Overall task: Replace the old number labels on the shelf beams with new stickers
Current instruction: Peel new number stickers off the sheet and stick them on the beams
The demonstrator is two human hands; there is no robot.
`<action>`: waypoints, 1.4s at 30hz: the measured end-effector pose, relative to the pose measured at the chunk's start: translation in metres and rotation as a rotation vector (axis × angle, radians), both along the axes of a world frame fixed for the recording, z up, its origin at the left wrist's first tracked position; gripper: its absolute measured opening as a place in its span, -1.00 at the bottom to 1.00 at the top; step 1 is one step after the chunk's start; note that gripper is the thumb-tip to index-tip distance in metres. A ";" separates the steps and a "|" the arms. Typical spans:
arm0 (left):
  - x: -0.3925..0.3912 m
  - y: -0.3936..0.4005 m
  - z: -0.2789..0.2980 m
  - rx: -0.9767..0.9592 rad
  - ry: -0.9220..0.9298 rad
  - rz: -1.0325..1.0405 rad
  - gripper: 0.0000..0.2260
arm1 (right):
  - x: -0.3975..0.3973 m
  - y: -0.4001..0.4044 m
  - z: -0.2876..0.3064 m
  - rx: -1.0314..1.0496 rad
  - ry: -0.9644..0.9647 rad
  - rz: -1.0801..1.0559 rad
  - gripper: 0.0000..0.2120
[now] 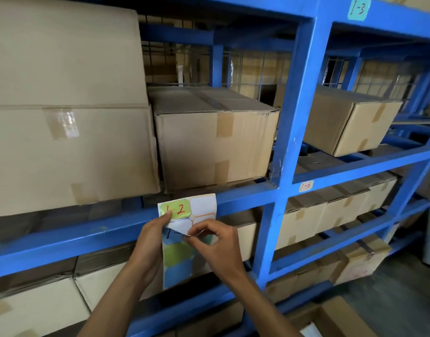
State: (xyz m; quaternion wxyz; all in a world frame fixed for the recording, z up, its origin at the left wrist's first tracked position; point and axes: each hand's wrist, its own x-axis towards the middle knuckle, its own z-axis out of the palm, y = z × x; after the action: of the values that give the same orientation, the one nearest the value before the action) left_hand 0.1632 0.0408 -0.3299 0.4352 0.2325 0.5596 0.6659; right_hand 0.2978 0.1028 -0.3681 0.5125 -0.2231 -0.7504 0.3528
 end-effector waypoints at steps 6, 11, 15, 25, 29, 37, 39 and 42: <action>-0.029 -0.034 -0.014 -0.063 0.136 0.021 -0.73 | -0.011 -0.020 -0.011 -0.170 0.050 0.148 -0.89; -0.047 -0.054 -0.028 -0.120 0.283 0.067 -0.74 | -0.019 -0.024 -0.010 -0.220 0.101 0.176 -0.88; -0.063 -0.072 -0.043 -0.142 0.403 0.100 -0.74 | -0.030 -0.007 -0.007 -0.336 0.219 0.121 -0.85; -0.089 -0.094 -0.063 -0.204 0.449 0.216 -0.74 | -0.054 0.035 -0.035 -0.388 0.074 0.039 -0.84; -0.089 -0.093 -0.064 -0.182 0.416 0.230 -0.75 | -0.061 0.044 -0.042 -0.336 0.057 -0.014 -0.87; -0.087 -0.080 -0.064 -0.166 0.388 0.237 -0.76 | -0.067 0.051 -0.052 -0.288 0.124 -0.059 -0.85; -0.087 -0.076 -0.064 -0.163 0.388 0.231 -0.76 | -0.067 0.052 -0.054 -0.270 0.132 -0.067 -0.87; -0.087 -0.073 -0.064 -0.168 0.390 0.227 -0.77 | -0.068 0.052 -0.055 -0.255 0.146 -0.074 -0.87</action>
State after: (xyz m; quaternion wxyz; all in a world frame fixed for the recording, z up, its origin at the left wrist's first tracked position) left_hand 0.0760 -0.0317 -0.3937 0.2589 0.2554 0.7090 0.6042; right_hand 0.2296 0.1545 -0.4233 0.5459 -0.2877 -0.6516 0.4412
